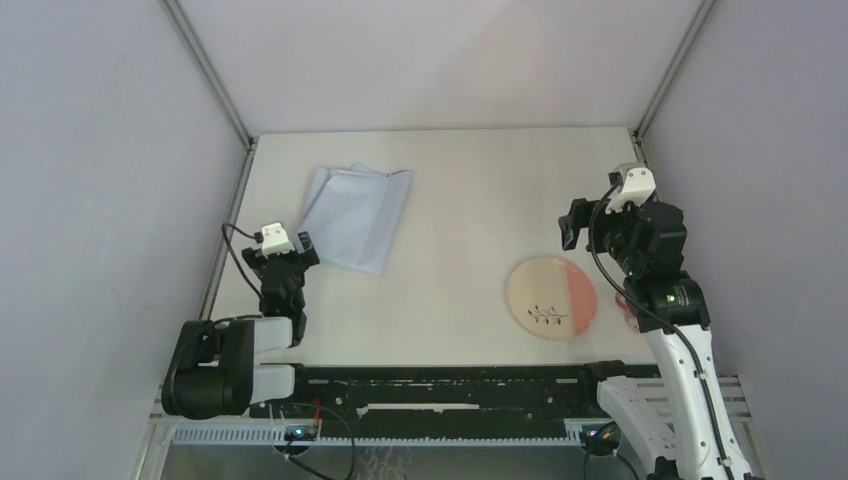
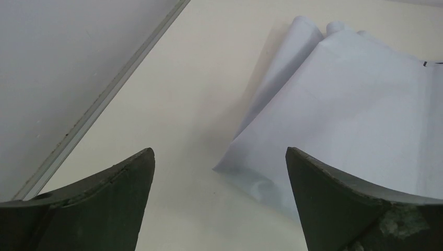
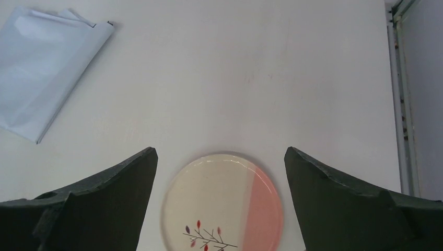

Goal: Set the dinner table for one person
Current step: Pick up the napkin from the center of the board.

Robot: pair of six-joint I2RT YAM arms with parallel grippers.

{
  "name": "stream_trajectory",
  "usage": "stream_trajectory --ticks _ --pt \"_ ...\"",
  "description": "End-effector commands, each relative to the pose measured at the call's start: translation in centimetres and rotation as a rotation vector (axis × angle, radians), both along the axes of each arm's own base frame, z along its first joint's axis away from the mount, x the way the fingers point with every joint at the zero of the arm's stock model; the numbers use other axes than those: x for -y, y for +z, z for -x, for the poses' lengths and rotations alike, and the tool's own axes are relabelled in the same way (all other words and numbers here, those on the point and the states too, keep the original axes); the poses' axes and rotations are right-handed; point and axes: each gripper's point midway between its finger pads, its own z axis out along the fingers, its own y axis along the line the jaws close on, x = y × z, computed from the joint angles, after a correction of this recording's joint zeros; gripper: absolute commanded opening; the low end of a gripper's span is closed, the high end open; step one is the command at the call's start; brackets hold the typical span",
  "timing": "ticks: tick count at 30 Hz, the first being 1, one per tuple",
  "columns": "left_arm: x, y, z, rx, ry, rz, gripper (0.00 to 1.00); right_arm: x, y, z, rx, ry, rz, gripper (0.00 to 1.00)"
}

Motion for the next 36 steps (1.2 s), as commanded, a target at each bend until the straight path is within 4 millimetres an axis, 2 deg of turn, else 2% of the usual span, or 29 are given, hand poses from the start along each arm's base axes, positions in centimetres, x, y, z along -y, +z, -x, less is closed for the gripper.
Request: stream_trajectory --ticks 1,3,5,6,8,10,13,14,16,17,21,23,26,28,31,33,36 --pt "0.2 2.8 -1.3 0.076 -0.027 -0.012 1.0 0.0 -0.9 -1.5 -0.011 0.005 0.029 1.0" --pt "0.1 3.4 -1.5 0.068 -0.021 -0.012 0.99 0.5 -1.8 -2.0 -0.029 0.0 0.077 1.0" --pt "0.8 5.2 -1.9 0.015 -0.076 -0.028 0.89 1.2 -2.6 -2.9 -0.024 -0.015 0.117 1.0" --pt "2.1 6.5 -2.1 -0.009 -0.158 -0.058 0.87 1.7 -3.1 -3.2 -0.032 -0.038 0.128 0.99" --pt "2.7 9.7 -1.6 0.005 -0.217 -0.101 0.79 1.9 -3.6 -3.5 -0.053 -0.041 0.146 0.98" --pt "3.8 12.5 -1.1 0.018 -0.297 -0.118 0.79 2.0 -3.9 -3.8 -0.066 -0.05 0.143 0.99" --pt "5.6 13.7 -0.3 -0.031 -0.401 -0.092 0.82 1.7 -3.9 -4.2 -0.077 -0.038 0.133 1.0" --pt "6.5 13.5 -0.1 -0.058 -0.449 -0.068 0.85 1.5 -3.9 -4.4 -0.077 -0.03 0.129 1.0" --pt "8.0 11.7 0.3 -0.177 -0.535 -0.006 0.93 1.5 -4.2 -4.9 -0.083 -0.053 0.129 1.0" --pt "8.0 10.7 0.3 -0.234 -0.53 0.03 0.92 1.6 -4.4 -5.2 -0.091 -0.067 0.135 1.0" --pt "5.0 7.8 -0.9 -0.332 -0.392 0.066 0.94 1.1 -5.9 -5.1 -0.148 -0.04 0.131 1.0" --pt "4.9 6.0 -1.4 -0.413 -0.407 0.141 0.94 0.8 -5.9 -4.9 -0.145 -0.024 0.136 1.0" --pt "6.1 5.2 -2.3 -0.488 -0.482 0.241 0.94 1.2 -5.3 -4.8 -0.119 -0.045 0.173 1.0" --pt "5.3 5.0 -3.8 -0.521 -0.454 0.312 0.92 1.9 -5.0 -5.0 -0.107 -0.088 0.222 1.0" --pt "4.1 4.1 -5.3 -0.537 -0.461 0.512 0.84 1.7 -5.2 -4.8 -0.114 -0.083 0.245 1.0" --pt "4.0 2.7 -5.5 -0.565 -0.484 0.596 0.8 1.6 -5.4 -4.6 -0.12 -0.083 0.246 1.0" --pt "3.4 1.3 -5.2 -0.586 -0.452 0.594 0.79 1.3 -5.5 -4.6 -0.114 -0.075 0.253 1.0"
